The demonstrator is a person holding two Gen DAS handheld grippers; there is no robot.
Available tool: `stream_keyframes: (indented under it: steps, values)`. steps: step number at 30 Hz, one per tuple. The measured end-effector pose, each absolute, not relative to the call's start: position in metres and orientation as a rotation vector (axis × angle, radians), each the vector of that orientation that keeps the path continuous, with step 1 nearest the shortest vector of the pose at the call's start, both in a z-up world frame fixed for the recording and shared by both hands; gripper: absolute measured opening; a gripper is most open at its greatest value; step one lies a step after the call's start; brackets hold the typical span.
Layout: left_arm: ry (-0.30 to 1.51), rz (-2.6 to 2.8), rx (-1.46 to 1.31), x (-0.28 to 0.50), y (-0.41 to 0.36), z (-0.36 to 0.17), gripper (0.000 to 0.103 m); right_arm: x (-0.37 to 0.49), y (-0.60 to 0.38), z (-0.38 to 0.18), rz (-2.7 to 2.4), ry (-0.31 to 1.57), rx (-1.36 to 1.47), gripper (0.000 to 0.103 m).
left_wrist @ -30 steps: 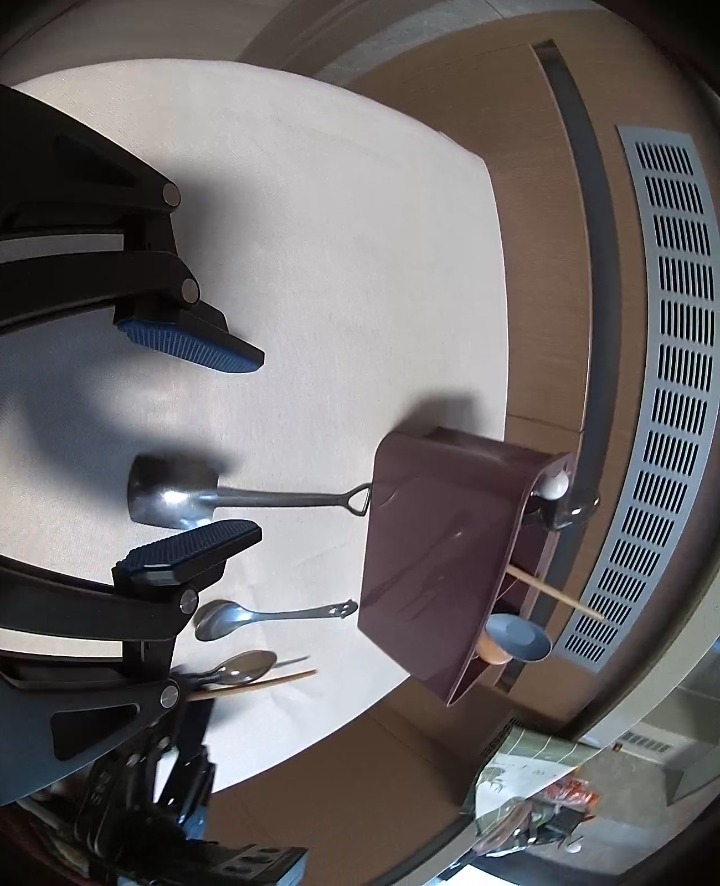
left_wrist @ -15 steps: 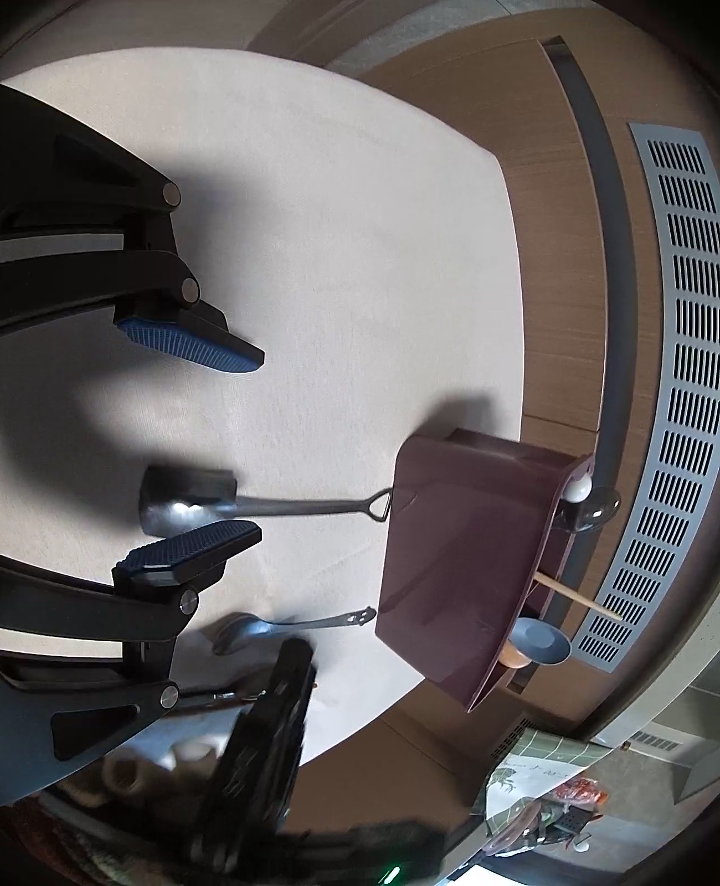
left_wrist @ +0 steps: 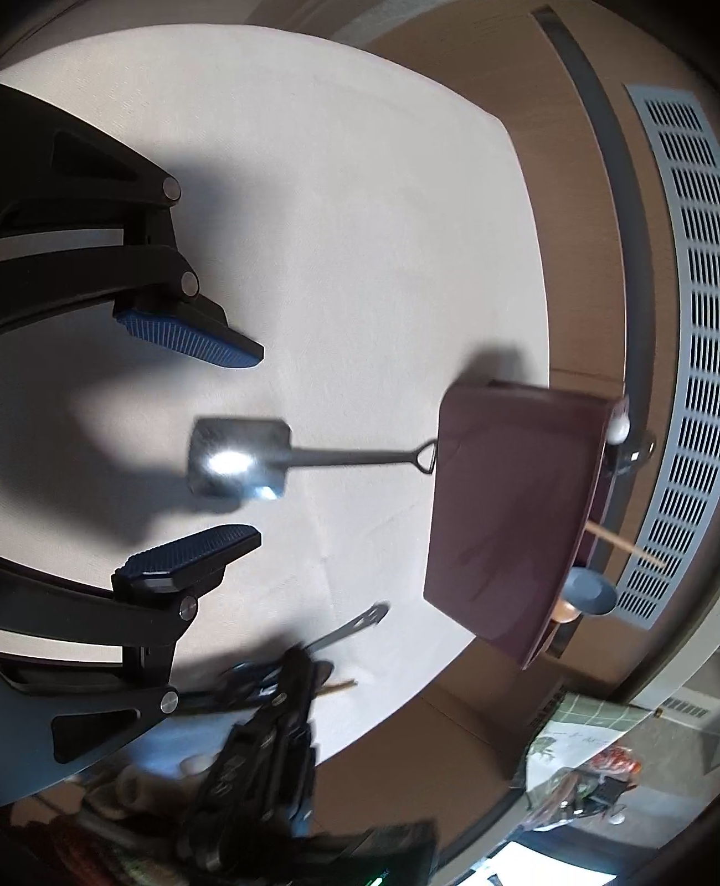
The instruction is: Organize utensils
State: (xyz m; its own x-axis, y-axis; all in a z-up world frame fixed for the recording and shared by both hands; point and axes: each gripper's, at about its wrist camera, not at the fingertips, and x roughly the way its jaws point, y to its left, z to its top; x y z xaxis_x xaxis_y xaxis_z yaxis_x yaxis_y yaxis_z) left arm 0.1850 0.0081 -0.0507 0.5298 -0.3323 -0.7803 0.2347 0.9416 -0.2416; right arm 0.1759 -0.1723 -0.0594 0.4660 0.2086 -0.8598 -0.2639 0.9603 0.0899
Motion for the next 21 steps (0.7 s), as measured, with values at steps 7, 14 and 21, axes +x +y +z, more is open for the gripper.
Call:
stream_keyframes:
  steps: [7,14,21]
  values:
    - [0.945,-0.314,-0.05,0.21,-0.015,-0.051,0.06,0.157,-0.179,-0.06,0.323,1.016,-0.055,0.007]
    - [0.957,-0.301,0.033,0.227,-0.026,-0.057,0.06,0.147,-0.181,-0.061,0.33,0.988,-0.038,0.009]
    - [0.978,-0.314,0.076,0.23,-0.03,-0.058,0.061,0.141,-0.187,-0.06,0.331,0.983,-0.028,0.009]
